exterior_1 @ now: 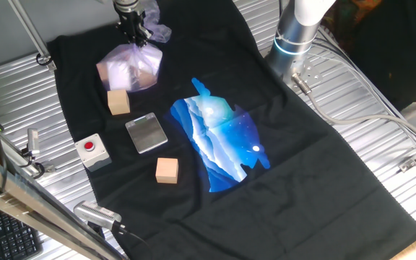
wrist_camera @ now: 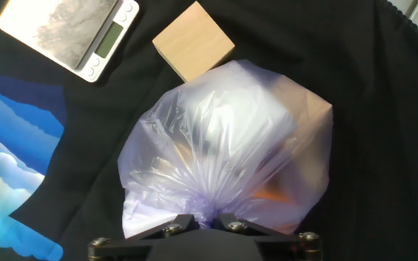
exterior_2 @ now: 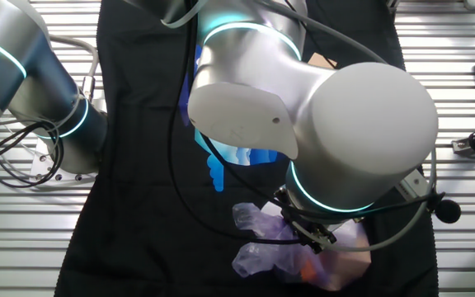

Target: Pick up a bag of things

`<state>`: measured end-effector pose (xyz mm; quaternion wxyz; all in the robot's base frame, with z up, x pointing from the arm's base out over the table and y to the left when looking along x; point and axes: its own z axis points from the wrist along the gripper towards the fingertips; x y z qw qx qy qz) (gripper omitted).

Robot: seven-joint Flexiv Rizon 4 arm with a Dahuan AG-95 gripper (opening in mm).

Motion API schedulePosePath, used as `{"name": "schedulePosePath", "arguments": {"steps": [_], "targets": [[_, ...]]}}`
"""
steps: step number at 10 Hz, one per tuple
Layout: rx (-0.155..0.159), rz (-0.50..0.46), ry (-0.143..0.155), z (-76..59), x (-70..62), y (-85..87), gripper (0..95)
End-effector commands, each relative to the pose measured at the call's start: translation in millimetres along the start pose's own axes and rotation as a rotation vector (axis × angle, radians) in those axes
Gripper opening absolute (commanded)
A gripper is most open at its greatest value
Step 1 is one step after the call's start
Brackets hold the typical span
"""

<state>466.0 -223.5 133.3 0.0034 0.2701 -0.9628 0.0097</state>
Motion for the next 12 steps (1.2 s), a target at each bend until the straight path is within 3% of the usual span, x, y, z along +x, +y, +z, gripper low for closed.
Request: {"name": "schedulePosePath", "arguments": {"steps": [1,3,7,9,10,12], "targets": [[-0.005,0.003,0.001,-9.4,-5.4,-2.7,0.0],[-0.013,0.012,-0.004,-47.4,-17.9,-5.0,0.0],[-0.008,0.027,-0.009,-78.7,-21.4,0.3,0.0],[-0.008,0.028,-0.009,-84.1,-21.0,2.3,0.0],[-0.007,0.032,-0.005,-101.1,-21.3,8.6,0.0],[-0.008,0.043,0.000,-116.8,-20.8,15.7,0.0]]}}
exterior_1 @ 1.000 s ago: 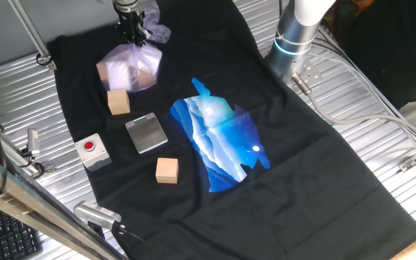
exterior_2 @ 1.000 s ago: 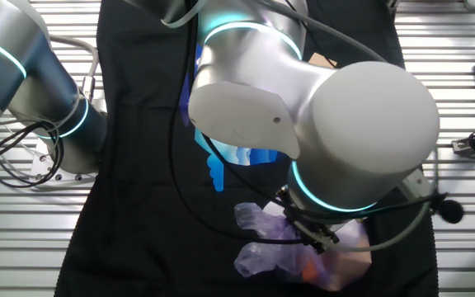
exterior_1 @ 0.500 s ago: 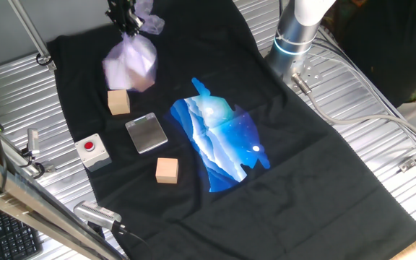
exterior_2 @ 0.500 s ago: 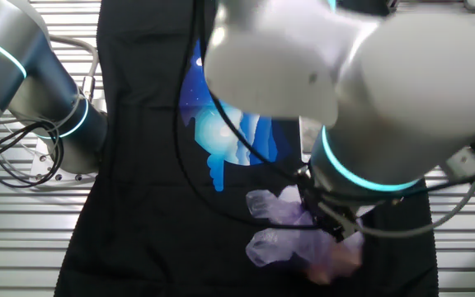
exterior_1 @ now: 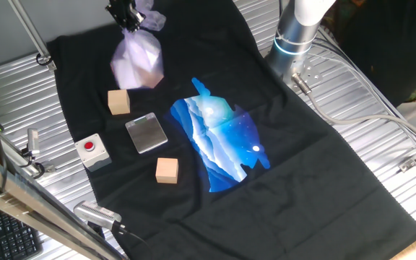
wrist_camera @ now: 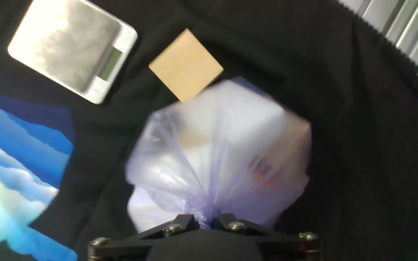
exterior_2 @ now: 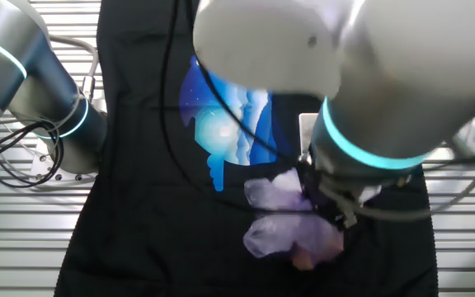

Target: Pick up a bag of things

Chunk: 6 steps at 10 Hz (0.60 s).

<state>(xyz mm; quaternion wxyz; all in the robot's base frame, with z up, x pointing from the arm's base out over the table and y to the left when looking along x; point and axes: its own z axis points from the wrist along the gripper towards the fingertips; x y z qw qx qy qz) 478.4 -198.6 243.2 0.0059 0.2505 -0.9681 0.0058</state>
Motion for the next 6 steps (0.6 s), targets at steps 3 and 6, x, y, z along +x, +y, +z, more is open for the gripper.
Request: {"name": "schedulePosePath", "arguments": {"steps": [3,6], "targets": [[-0.005,0.012,-0.005,-28.2,-4.5,10.1,0.0],[-0.008,0.013,-0.004,-51.2,-28.7,10.0,0.0]]}}
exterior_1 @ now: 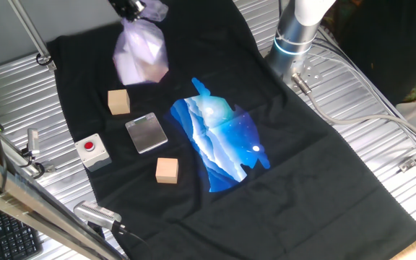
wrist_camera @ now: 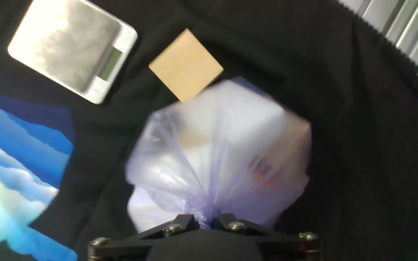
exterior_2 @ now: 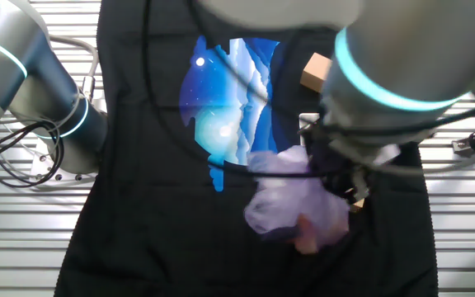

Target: Pick up a bag of things

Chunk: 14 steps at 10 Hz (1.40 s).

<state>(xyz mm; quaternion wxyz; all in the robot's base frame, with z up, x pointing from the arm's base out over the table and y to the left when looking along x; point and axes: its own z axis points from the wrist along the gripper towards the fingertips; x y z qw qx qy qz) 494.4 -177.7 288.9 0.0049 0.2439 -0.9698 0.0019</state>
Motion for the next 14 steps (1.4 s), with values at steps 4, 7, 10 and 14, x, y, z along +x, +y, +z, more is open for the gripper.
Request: {"name": "schedulePosePath", "arguments": {"steps": [4,7,10,14], "targets": [[-0.001,0.023,-0.008,-18.7,-63.8,13.3,0.0],[0.008,0.060,-0.005,-22.6,-89.4,43.8,0.0],[0.008,0.078,-0.007,-34.5,-87.0,55.8,0.0],[0.018,0.096,-0.016,-38.7,-85.3,59.8,0.0]]}}
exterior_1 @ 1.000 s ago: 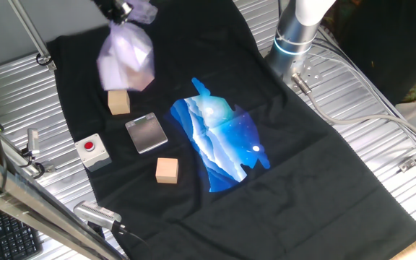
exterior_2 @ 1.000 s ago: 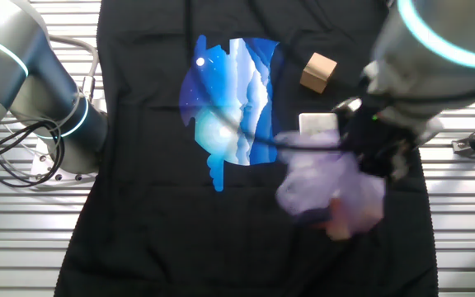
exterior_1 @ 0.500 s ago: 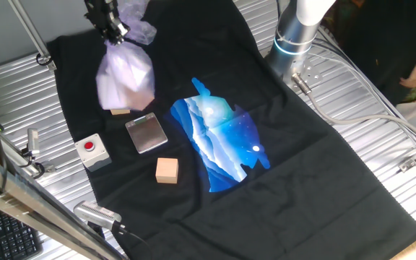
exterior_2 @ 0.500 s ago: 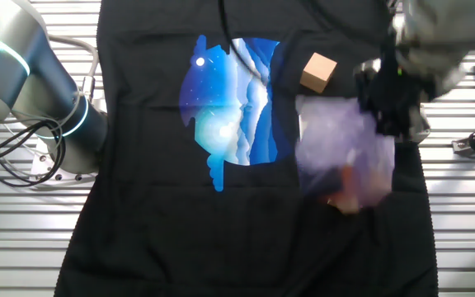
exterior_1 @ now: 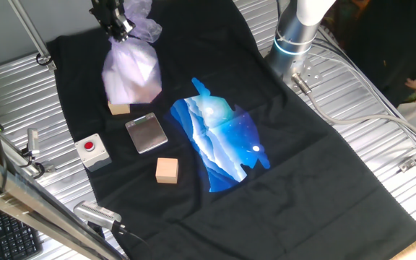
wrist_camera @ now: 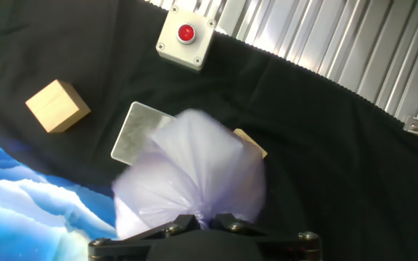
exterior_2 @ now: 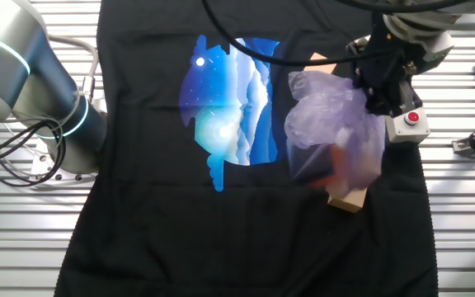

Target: Pick up a bag of things

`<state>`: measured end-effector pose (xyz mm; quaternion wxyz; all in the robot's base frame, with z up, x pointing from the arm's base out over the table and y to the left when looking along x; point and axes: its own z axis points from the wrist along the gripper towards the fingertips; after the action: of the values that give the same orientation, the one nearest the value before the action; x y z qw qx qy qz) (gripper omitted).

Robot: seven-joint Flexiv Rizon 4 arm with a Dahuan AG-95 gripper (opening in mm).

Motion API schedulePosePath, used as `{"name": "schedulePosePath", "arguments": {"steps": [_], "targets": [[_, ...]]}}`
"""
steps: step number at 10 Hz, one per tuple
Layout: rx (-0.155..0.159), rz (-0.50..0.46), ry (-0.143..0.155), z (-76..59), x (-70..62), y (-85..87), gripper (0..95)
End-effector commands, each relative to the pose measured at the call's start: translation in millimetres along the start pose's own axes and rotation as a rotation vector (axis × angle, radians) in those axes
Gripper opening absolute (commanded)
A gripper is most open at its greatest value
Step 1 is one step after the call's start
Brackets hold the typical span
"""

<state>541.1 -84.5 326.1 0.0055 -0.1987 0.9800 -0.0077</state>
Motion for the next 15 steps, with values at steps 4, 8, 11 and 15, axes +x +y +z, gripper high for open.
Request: {"name": "schedulePosePath", "arguments": {"steps": [4,8,11,15], "targets": [[0.002,0.008,-0.004,-0.3,-0.5,-0.1,0.0],[0.004,0.013,-0.011,0.2,-0.9,-0.1,0.0],[0.003,0.021,-0.014,0.6,-1.1,-0.1,0.0],[0.000,0.023,-0.013,1.0,-1.3,-0.5,0.0]]}}
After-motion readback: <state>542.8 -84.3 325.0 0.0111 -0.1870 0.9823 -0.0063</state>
